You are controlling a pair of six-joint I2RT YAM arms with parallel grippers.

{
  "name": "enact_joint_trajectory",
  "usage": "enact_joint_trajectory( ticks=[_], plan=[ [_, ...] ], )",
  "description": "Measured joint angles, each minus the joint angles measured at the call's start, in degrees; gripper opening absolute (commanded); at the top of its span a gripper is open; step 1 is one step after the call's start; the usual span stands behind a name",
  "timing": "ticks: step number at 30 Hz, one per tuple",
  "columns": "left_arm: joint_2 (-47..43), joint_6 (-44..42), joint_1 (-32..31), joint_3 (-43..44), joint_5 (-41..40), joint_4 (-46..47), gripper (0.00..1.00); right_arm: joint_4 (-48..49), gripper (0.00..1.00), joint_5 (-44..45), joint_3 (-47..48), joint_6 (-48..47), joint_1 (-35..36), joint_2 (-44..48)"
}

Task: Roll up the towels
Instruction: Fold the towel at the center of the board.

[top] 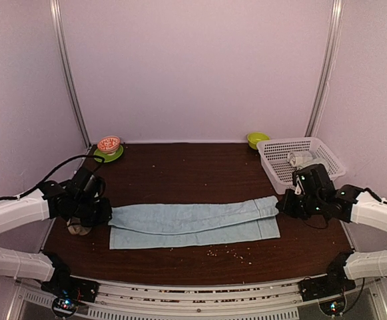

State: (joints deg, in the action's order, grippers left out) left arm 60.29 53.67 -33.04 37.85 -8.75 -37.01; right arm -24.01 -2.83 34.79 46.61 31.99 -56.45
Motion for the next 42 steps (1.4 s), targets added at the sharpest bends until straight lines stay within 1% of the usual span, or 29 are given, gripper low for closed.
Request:
enact_joint_trajectory(
  ticks=[3,11,23,29,42],
  plan=[
    [0.07,-0.26,0.00,0.00,0.31,-0.33,0.00,-0.37,0.00,0.13,-0.66,-1.49,-0.87,-0.33],
    [0.22,-0.22,0.00,-1.42,1.51,-0.04,0.00,-0.57,0.00,0.22,-5.92,-2.95,-3.10,-1.46],
    [1.99,0.70,0.00,-5.81,2.64,2.69,0.00,2.19,0.00,-1.36,-8.20,-2.84,-3.30,-4.57],
    [3.34,0.98,0.00,-6.38,2.80,3.54,0.00,4.31,0.00,-2.71,-9.16,-2.60,-3.41,-6.25],
    [3.39,2.19,0.00,-8.61,3.67,4.44,0.00,6.51,0.00,-4.02,-11.91,-2.25,-3.41,-7.67]
  ],
)
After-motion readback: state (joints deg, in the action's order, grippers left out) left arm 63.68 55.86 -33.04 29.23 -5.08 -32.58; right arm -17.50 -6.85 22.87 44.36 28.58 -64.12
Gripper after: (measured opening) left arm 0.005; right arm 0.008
